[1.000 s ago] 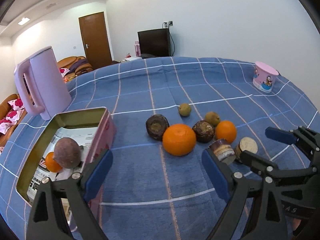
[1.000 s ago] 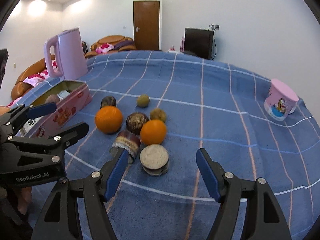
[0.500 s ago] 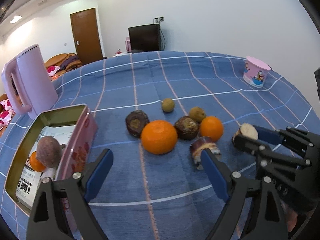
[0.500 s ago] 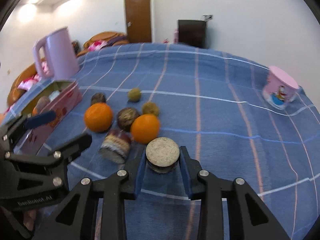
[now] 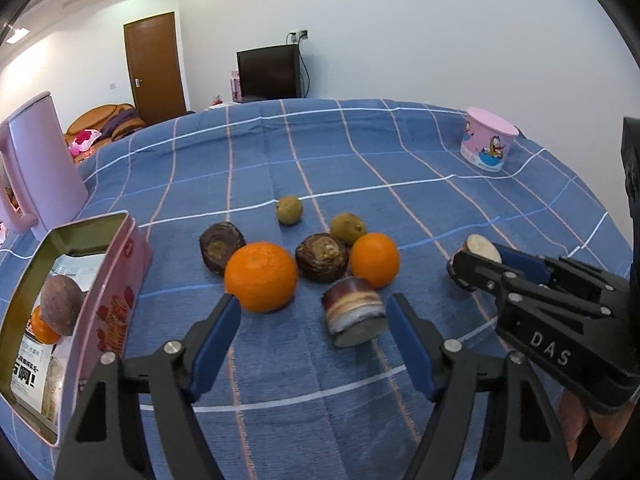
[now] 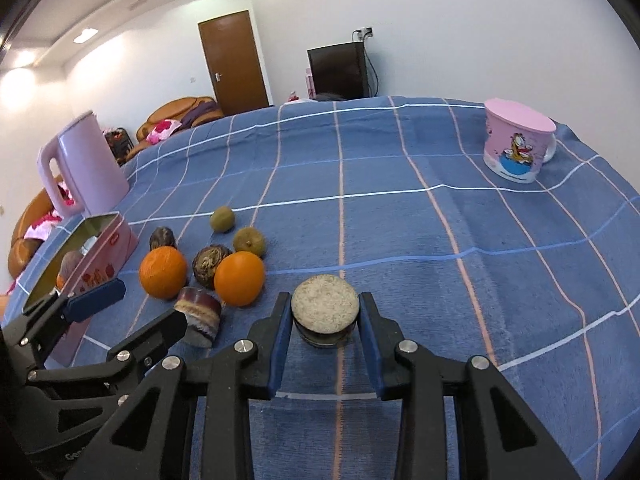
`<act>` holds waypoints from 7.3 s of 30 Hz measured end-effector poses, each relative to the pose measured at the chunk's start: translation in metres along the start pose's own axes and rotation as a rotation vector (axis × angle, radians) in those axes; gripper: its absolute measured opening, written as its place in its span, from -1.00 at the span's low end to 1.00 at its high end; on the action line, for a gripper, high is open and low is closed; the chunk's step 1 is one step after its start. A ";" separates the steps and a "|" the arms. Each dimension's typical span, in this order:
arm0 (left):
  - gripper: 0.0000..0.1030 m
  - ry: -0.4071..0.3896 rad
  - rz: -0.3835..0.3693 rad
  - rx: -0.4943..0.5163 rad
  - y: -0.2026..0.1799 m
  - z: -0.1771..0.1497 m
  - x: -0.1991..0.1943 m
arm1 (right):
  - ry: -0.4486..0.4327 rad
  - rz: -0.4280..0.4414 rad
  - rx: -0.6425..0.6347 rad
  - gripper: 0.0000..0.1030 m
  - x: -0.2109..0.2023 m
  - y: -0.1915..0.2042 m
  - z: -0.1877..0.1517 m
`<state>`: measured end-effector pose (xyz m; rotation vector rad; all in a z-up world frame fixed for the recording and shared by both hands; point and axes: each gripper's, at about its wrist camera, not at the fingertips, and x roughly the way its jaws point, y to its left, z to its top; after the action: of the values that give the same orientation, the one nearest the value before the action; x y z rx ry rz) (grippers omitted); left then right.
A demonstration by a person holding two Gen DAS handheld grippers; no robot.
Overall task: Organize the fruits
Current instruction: 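Close the left tool on a brown cylindrical slice, then lift the brown slice with the left tool while the right tool lifts the beige slice, then carry both held slices toward the pink tin, left tool over the tin, then lower the brown slice into the tin while the right tool lowers the beige slice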
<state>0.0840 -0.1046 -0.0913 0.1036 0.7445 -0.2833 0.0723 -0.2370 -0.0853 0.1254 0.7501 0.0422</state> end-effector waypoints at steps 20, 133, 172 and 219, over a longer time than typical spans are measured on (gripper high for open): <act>-0.26 0.116 -0.123 0.004 -0.013 0.000 0.028 | 0.051 0.014 0.004 -0.33 0.012 0.000 0.001; -0.26 -0.304 0.090 -0.036 0.000 -0.010 -0.052 | -0.350 0.079 -0.193 -0.33 -0.065 0.031 -0.020; -0.26 -0.325 0.191 -0.121 0.061 -0.016 -0.065 | -0.383 0.115 -0.304 -0.33 -0.062 0.081 -0.013; -0.26 -0.227 0.427 -0.271 0.200 -0.036 -0.079 | -0.334 0.360 -0.519 -0.33 -0.031 0.233 0.010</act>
<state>0.0630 0.1108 -0.0653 -0.0275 0.5128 0.2111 0.0579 -0.0091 -0.0276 -0.2258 0.3578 0.5426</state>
